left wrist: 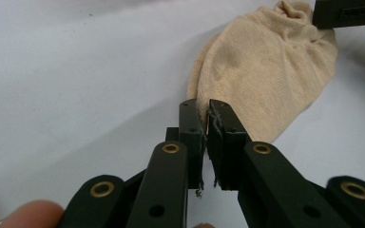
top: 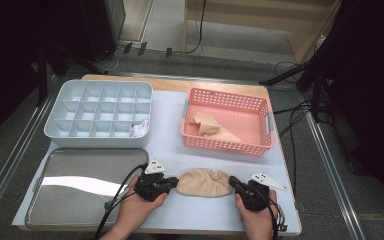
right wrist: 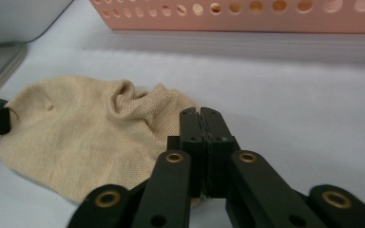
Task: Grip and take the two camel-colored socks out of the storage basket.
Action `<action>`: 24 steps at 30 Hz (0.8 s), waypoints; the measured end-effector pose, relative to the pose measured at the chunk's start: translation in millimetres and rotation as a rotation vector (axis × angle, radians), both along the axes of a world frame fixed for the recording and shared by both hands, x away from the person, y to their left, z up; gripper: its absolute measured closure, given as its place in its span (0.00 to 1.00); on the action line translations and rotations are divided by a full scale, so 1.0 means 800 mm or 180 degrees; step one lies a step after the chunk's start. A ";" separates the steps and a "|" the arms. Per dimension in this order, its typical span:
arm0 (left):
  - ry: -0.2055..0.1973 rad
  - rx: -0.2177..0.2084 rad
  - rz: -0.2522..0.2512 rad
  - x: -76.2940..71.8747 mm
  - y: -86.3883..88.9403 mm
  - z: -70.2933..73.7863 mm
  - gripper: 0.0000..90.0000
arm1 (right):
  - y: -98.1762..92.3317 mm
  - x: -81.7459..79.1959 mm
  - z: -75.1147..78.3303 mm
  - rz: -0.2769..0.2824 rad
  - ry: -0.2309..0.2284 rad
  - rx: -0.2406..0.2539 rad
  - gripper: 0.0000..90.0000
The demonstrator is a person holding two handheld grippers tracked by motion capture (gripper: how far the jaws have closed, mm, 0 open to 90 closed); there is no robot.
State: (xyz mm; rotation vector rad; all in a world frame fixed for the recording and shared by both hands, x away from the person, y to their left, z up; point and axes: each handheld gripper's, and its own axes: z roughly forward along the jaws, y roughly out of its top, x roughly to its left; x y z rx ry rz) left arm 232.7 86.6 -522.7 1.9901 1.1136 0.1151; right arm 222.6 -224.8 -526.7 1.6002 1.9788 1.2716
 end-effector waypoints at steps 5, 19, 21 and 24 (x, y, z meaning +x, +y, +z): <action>0.0031 -0.0001 0.0004 0.001 0.003 -0.002 0.95 | -0.001 -0.007 -0.003 0.0000 0.0062 -0.0026 0.73; 0.0076 -0.0072 0.0022 0.001 0.004 -0.002 1.00 | 0.007 -0.009 0.003 0.0027 0.0105 0.0030 0.94; 0.0066 -0.0093 0.0044 0.001 0.003 -0.002 1.00 | 0.007 -0.011 0.009 0.0023 0.0040 0.0048 0.94; 0.0063 -0.0112 0.0050 0.000 0.003 -0.001 1.00 | 0.013 -0.018 0.021 0.0020 -0.0097 -0.0033 0.94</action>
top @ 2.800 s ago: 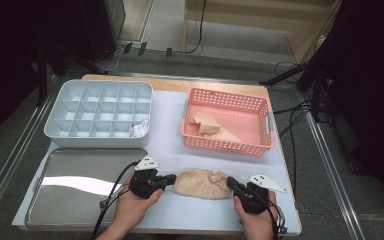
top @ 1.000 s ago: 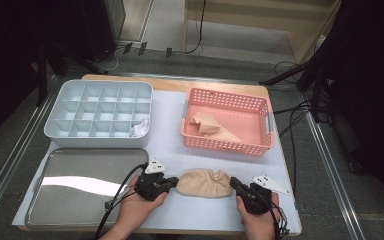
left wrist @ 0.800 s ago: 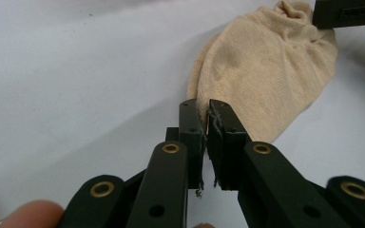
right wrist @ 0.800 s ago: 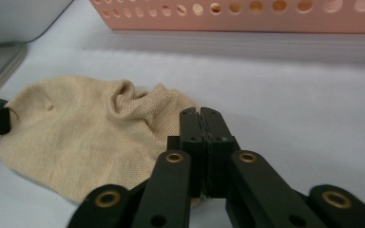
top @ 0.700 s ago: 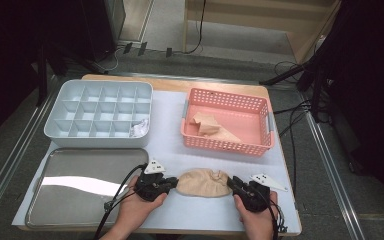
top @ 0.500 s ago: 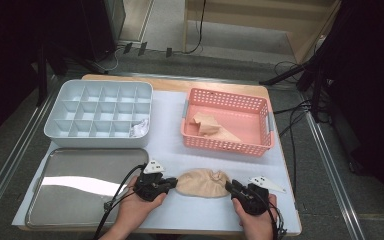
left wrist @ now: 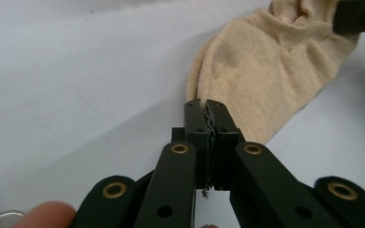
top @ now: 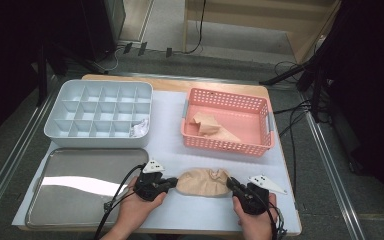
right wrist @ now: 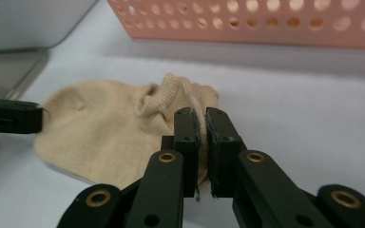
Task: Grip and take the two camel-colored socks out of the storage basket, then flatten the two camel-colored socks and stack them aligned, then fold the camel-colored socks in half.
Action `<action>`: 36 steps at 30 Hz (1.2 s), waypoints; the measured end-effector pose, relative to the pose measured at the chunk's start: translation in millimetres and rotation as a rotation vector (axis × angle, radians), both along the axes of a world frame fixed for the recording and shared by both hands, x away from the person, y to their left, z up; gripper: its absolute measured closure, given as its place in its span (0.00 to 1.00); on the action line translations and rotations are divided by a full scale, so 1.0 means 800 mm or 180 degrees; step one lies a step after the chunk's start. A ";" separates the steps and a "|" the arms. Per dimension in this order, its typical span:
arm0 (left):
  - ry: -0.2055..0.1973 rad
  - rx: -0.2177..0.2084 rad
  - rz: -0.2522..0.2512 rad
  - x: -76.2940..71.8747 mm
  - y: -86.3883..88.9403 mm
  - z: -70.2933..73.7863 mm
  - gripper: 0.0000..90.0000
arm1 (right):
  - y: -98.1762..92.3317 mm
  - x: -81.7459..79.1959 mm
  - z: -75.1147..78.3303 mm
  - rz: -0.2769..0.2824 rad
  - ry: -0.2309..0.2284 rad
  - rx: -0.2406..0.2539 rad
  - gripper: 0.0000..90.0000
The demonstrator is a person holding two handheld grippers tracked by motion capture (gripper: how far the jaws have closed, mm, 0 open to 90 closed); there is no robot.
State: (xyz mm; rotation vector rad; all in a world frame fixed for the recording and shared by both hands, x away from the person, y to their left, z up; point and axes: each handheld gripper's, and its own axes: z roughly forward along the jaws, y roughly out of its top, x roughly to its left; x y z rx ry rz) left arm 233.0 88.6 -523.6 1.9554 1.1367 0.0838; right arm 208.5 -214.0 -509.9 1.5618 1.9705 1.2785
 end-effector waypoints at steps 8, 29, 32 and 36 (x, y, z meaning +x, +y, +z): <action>0.0018 -0.0053 0.0018 -0.001 0.001 0.001 1.00 | 0.030 -0.010 0.024 0.0155 -0.0160 0.0103 0.94; 0.0157 -0.0136 0.0031 0.003 0.000 -0.003 1.00 | 0.125 -0.018 0.013 0.0548 -0.0252 -0.0017 0.94; 0.0206 -0.0156 0.0056 0.004 0.002 -0.004 1.00 | 0.131 -0.017 0.006 0.0581 -0.0241 -0.0096 0.94; 0.0281 -0.0232 0.0088 0.007 0.009 -0.001 0.90 | 0.135 -0.014 0.002 0.0584 -0.0228 -0.0105 0.94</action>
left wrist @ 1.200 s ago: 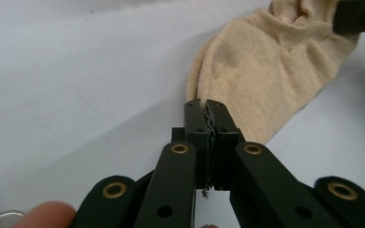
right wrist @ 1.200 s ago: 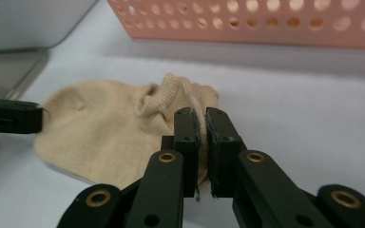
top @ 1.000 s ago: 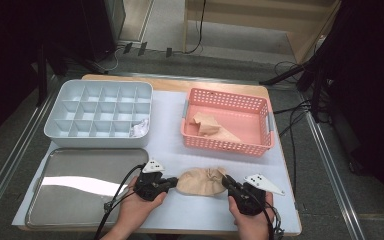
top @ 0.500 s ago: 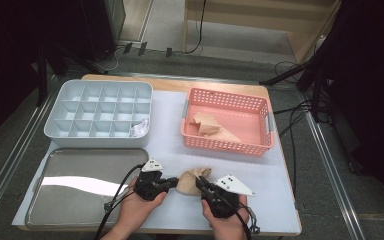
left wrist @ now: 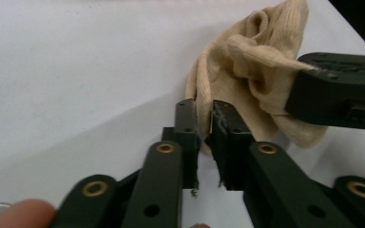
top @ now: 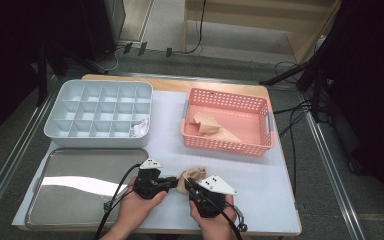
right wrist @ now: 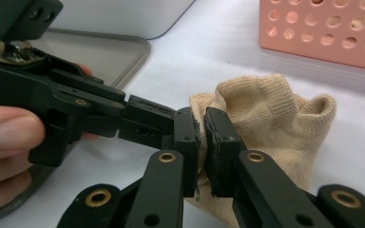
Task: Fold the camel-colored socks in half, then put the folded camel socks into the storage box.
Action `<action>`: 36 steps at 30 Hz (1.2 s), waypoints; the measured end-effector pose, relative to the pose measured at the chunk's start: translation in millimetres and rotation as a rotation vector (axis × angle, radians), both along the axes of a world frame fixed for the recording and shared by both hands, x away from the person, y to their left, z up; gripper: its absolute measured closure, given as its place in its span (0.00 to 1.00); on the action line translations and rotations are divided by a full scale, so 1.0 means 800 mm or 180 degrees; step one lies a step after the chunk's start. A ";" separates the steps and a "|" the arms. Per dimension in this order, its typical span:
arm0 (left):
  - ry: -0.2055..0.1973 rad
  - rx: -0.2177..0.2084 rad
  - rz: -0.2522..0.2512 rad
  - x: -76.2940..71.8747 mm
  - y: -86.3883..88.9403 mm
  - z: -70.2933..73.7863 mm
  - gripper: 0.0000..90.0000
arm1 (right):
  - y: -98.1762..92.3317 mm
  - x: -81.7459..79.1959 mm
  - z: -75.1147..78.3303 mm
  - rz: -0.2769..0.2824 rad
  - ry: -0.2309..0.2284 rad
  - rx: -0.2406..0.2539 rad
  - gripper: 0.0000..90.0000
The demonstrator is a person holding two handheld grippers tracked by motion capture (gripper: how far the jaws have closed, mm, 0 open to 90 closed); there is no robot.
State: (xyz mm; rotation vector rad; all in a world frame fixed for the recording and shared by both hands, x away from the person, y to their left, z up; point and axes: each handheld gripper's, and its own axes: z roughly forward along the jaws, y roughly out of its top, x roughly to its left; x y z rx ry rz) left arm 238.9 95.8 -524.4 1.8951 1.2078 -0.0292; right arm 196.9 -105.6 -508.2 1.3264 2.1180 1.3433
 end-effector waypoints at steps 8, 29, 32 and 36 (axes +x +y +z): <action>-0.0033 -0.0157 0.0066 0.006 0.027 0.008 0.90 | 0.011 0.010 -0.019 0.0206 0.0162 -0.0127 0.87; -0.0149 -0.0305 -0.0067 -0.005 0.014 0.018 0.80 | -0.027 0.004 -0.012 0.0121 0.0215 0.0023 0.92; -0.0184 -0.0284 -0.0074 -0.008 0.007 0.018 0.70 | -0.019 0.006 -0.018 0.0145 0.0201 -0.0047 0.95; -0.0209 -0.0204 -0.0095 -0.010 -0.005 0.015 0.53 | -0.013 0.009 -0.024 0.0128 0.0188 -0.0097 0.99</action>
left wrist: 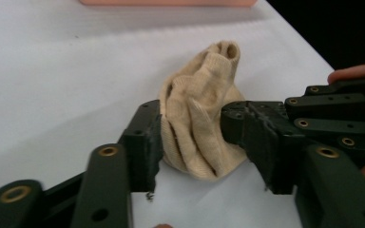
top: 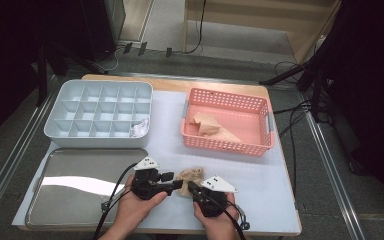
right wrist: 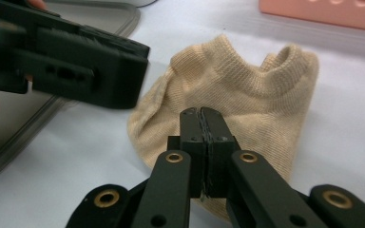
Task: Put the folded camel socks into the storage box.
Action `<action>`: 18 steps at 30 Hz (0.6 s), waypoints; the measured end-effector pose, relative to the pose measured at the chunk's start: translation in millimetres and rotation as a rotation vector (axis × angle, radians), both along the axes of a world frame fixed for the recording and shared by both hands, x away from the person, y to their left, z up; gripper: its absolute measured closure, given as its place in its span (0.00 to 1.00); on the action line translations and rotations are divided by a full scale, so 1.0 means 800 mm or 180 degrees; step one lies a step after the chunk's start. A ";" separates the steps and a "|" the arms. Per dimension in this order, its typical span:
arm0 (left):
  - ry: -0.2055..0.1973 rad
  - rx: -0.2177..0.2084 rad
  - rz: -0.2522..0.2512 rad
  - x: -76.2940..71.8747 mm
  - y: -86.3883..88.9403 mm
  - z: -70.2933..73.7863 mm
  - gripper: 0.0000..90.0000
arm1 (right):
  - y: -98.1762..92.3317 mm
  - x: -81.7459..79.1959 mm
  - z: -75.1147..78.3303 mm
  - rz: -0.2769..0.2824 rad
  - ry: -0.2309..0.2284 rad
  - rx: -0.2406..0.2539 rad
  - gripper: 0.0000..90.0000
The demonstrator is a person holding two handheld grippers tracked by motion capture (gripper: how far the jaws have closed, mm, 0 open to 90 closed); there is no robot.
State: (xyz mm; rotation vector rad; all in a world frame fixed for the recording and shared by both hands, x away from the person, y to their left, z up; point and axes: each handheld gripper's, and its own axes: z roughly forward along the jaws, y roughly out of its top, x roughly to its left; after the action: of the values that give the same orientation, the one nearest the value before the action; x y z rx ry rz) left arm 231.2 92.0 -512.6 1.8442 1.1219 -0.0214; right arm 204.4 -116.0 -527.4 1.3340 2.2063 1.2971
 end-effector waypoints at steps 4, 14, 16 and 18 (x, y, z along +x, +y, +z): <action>0.0053 0.0055 0.0011 0.004 -0.005 -0.004 0.59 | -0.010 -0.001 0.004 -0.0033 0.0042 0.0164 0.97; 0.0123 0.0218 -0.0005 0.011 -0.010 -0.011 0.75 | -0.047 -0.011 0.008 -0.0502 0.0012 0.0238 0.82; 0.0121 0.0230 -0.0012 0.010 -0.009 -0.012 0.80 | -0.046 -0.010 0.005 -0.0542 0.0066 0.0204 0.74; 0.0115 0.0278 -0.0024 0.010 -0.010 -0.012 0.84 | -0.042 -0.007 0.003 -0.0529 0.0135 0.0205 0.67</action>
State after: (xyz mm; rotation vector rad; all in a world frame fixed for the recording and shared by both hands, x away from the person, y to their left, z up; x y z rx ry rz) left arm 239.5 84.3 -522.5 1.9322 1.1570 -0.0101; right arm 198.6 -149.5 -525.1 1.5461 2.0459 1.2992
